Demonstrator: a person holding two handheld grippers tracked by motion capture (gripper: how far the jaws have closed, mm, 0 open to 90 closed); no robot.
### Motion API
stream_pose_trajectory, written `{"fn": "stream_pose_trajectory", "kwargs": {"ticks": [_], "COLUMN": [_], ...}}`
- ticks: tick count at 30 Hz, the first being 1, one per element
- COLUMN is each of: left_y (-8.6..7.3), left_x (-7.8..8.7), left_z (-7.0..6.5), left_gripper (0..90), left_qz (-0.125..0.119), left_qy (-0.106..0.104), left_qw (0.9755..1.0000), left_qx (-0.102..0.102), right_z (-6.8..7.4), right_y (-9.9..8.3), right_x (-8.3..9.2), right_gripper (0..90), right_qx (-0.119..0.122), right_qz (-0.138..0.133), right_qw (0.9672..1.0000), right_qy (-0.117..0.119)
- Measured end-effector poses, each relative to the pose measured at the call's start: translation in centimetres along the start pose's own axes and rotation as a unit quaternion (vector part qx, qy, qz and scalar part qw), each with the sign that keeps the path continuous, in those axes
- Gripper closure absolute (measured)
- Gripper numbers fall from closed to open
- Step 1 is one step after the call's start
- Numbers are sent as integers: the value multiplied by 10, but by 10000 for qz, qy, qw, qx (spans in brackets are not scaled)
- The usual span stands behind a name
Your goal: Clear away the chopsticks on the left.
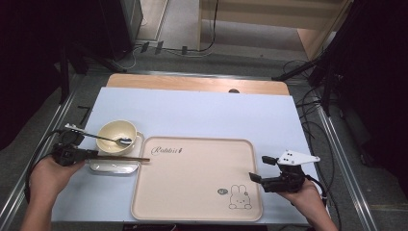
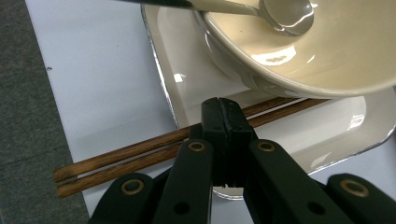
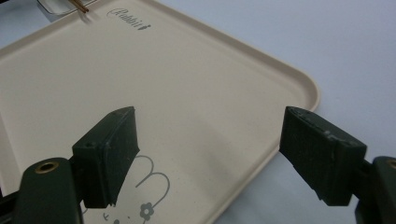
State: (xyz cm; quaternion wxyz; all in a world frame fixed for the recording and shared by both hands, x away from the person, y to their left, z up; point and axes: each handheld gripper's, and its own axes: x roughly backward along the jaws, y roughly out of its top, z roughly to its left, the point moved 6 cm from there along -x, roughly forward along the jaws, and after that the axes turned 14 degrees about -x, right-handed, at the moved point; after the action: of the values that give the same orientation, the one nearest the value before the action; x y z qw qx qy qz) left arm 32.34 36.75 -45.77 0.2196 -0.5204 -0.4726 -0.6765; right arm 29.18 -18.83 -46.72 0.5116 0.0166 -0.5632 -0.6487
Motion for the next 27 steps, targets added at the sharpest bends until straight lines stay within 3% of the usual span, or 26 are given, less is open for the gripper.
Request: {"fn": "stream_pose_trajectory", "kwargs": {"ticks": [27], "left_y": [-2], "left_x": [-1], "left_z": [0], "left_gripper": [875], "left_qz": [21], "left_qy": [7], "left_qw": [10000], "left_qx": [-4], "right_z": [0], "right_y": [-1], "right_x": [0], "right_gripper": [201], "right_qx": [19], "right_qz": [20], "right_qw": [10000], "right_qy": [-13]}}
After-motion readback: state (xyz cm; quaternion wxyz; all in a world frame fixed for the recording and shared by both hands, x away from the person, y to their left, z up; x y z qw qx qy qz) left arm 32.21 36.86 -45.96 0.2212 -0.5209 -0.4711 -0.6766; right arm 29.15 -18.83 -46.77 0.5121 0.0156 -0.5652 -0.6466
